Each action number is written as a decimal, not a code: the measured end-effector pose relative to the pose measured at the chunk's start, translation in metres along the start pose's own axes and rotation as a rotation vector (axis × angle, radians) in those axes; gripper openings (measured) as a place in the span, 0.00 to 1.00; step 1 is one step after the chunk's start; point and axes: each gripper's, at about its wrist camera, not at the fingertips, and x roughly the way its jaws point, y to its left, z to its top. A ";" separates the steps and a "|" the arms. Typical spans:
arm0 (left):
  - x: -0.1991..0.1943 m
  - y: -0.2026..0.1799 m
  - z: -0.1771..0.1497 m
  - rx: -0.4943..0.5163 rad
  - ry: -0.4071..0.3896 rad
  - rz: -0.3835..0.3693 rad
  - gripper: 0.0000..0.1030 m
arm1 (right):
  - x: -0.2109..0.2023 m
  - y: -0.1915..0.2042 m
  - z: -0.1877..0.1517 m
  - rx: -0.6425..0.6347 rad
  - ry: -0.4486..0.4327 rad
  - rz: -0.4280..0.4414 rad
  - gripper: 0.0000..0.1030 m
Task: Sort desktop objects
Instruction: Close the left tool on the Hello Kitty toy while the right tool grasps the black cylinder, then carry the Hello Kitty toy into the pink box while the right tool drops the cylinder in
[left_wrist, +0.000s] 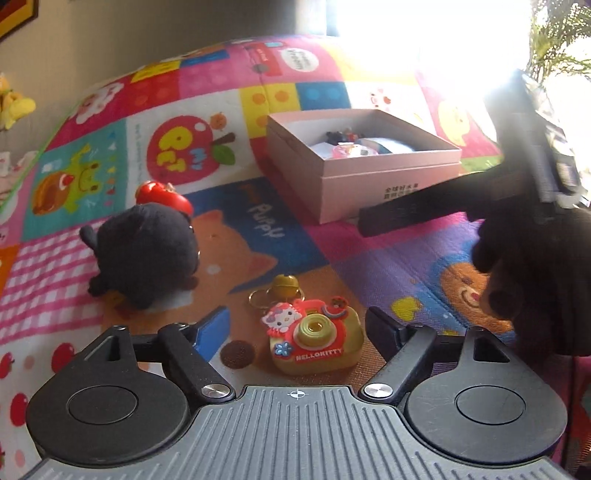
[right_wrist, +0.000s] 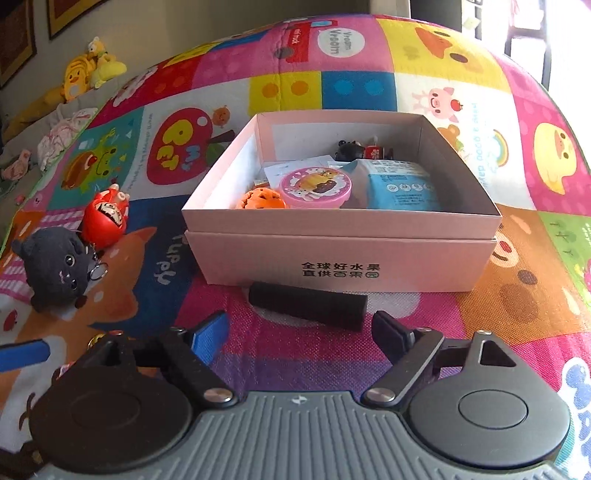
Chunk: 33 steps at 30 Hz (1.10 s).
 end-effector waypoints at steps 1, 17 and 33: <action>-0.001 -0.001 -0.001 0.002 0.000 -0.005 0.85 | 0.004 0.002 0.001 0.002 0.000 -0.022 0.83; 0.006 -0.009 0.000 0.025 0.045 -0.040 0.59 | -0.086 -0.015 -0.023 -0.208 -0.044 0.072 0.74; -0.002 -0.033 0.178 0.076 -0.403 -0.061 0.62 | -0.178 -0.035 -0.002 -0.269 -0.293 0.040 0.74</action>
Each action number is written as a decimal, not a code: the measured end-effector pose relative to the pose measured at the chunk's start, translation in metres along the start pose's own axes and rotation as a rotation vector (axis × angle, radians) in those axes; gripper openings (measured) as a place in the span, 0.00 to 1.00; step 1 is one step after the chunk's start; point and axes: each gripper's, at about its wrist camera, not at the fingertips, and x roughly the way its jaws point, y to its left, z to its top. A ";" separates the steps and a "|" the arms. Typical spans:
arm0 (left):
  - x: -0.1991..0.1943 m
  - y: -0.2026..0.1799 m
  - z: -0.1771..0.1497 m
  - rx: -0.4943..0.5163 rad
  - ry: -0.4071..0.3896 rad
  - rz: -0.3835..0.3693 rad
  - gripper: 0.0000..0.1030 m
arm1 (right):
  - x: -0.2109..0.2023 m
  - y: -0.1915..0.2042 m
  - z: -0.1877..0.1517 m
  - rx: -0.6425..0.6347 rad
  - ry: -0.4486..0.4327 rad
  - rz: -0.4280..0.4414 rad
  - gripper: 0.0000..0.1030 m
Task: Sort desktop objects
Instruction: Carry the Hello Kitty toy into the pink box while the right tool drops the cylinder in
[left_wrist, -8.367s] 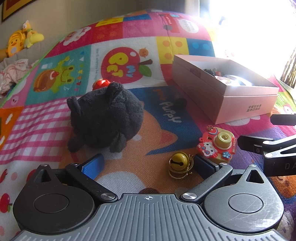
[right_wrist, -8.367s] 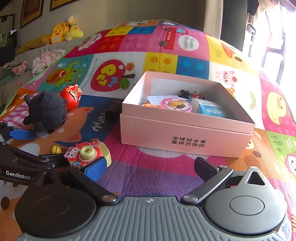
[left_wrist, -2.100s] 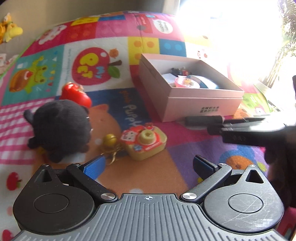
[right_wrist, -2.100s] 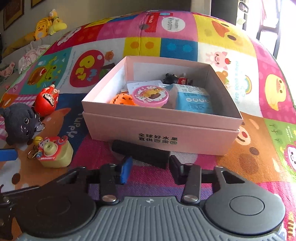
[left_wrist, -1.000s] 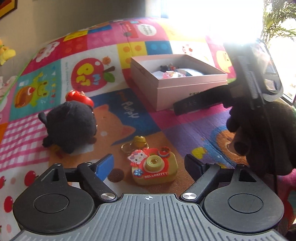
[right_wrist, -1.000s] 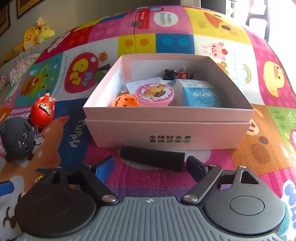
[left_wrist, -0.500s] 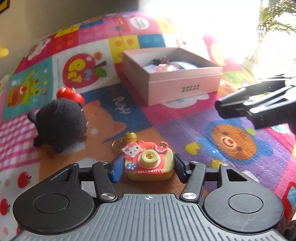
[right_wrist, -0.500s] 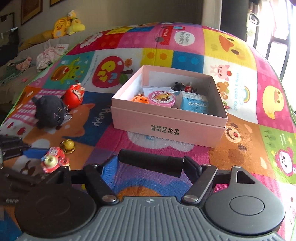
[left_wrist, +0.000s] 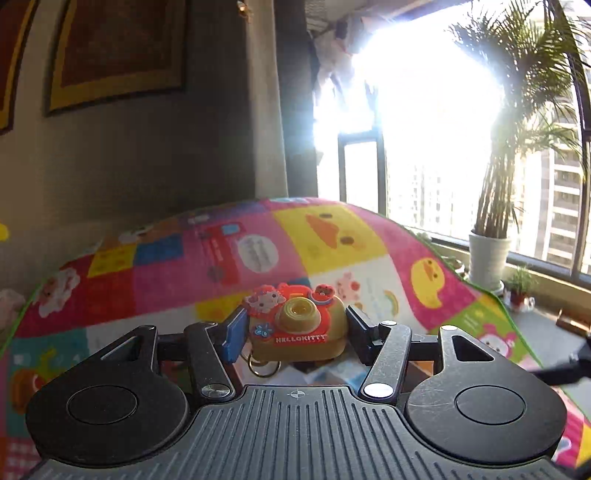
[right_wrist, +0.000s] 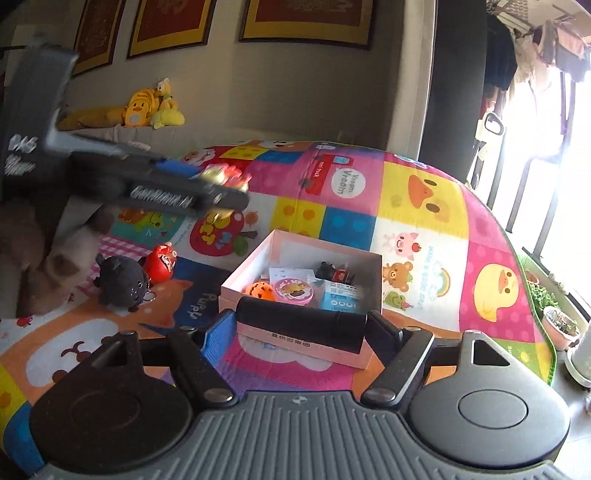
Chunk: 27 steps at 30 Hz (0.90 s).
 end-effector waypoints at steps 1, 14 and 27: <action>0.012 0.004 0.006 -0.017 0.018 -0.018 0.66 | 0.004 0.000 0.000 -0.002 0.006 0.001 0.74; -0.032 0.026 -0.092 -0.051 0.196 0.052 0.94 | 0.056 -0.017 0.003 0.039 0.054 -0.031 0.74; -0.066 0.062 -0.132 -0.150 0.271 0.171 0.97 | 0.251 -0.052 0.055 0.148 0.202 -0.179 0.77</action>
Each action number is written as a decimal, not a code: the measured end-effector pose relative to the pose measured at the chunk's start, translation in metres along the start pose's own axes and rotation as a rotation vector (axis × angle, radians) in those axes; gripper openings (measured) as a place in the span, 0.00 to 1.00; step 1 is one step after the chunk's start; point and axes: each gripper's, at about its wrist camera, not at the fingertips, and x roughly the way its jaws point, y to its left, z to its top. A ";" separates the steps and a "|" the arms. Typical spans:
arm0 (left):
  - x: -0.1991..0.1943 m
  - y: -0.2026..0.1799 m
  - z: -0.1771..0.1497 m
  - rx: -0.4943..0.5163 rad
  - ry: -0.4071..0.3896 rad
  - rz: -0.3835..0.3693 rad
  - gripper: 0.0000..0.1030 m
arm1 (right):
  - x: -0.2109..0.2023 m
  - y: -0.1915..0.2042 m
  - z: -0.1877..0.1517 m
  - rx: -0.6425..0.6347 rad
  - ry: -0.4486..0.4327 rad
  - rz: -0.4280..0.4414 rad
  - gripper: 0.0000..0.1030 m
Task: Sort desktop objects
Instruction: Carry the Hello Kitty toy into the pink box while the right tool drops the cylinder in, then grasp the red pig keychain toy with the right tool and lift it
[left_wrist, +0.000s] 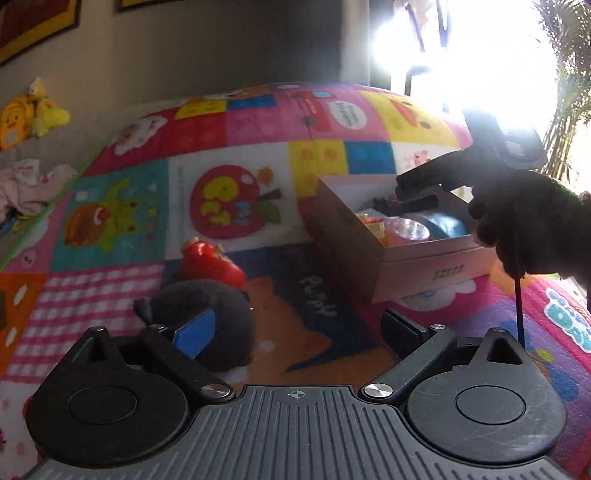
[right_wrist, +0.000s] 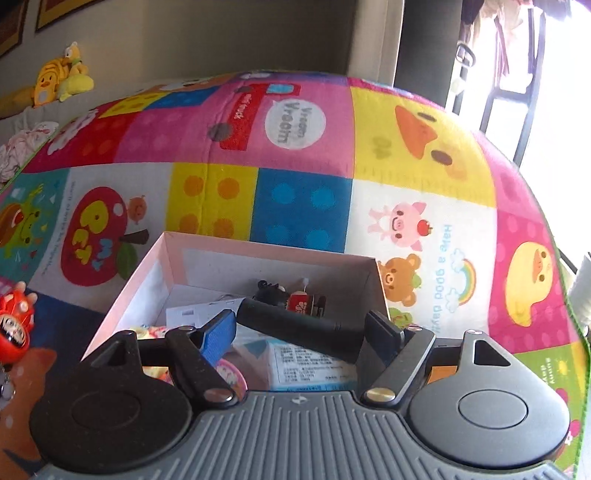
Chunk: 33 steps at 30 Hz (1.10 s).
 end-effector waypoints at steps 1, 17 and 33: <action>-0.001 0.003 0.000 -0.006 -0.003 0.015 0.97 | 0.004 0.003 0.001 0.000 0.005 -0.001 0.77; 0.029 0.030 -0.012 0.029 0.052 0.196 0.98 | -0.061 0.095 -0.005 -0.113 -0.042 0.295 0.95; 0.014 0.041 -0.041 0.030 0.012 0.127 0.98 | 0.007 0.211 -0.034 -0.215 0.171 0.417 0.45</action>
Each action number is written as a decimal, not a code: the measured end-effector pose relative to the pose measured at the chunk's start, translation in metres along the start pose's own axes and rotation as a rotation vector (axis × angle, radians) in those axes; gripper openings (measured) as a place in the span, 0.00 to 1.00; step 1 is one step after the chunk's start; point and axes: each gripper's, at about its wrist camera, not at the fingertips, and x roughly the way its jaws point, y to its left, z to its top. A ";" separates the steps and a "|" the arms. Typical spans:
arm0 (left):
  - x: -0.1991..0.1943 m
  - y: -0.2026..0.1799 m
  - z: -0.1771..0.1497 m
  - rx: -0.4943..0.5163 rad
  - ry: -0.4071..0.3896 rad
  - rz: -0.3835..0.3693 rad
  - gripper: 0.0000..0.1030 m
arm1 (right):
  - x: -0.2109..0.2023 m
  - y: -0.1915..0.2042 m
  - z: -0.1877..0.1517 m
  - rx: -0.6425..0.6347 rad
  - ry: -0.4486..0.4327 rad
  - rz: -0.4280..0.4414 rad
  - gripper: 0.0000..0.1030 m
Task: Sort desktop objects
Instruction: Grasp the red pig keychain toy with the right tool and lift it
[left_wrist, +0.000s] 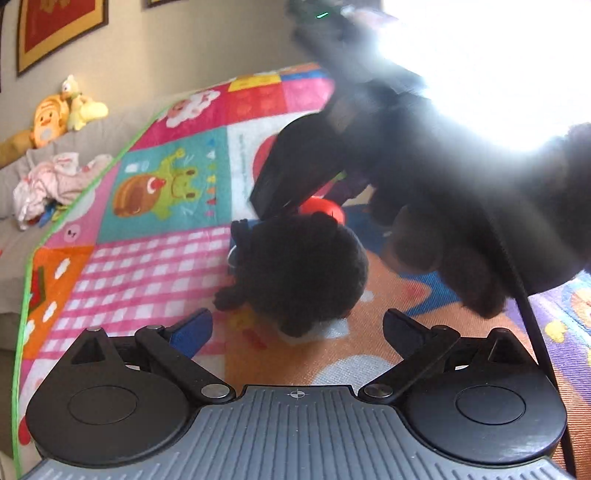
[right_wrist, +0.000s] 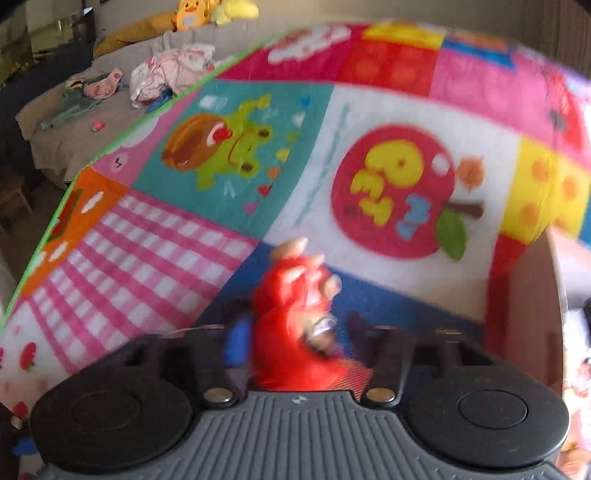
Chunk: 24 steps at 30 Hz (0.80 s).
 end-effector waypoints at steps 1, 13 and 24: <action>0.000 -0.001 0.000 -0.001 -0.002 -0.003 0.98 | -0.009 -0.003 -0.001 -0.002 -0.021 -0.001 0.45; 0.002 -0.004 0.011 -0.008 -0.009 0.051 0.98 | -0.144 -0.023 -0.097 -0.076 -0.089 0.039 0.45; 0.034 -0.015 0.042 0.061 0.036 0.131 0.98 | -0.163 -0.056 -0.160 0.052 -0.200 -0.094 0.82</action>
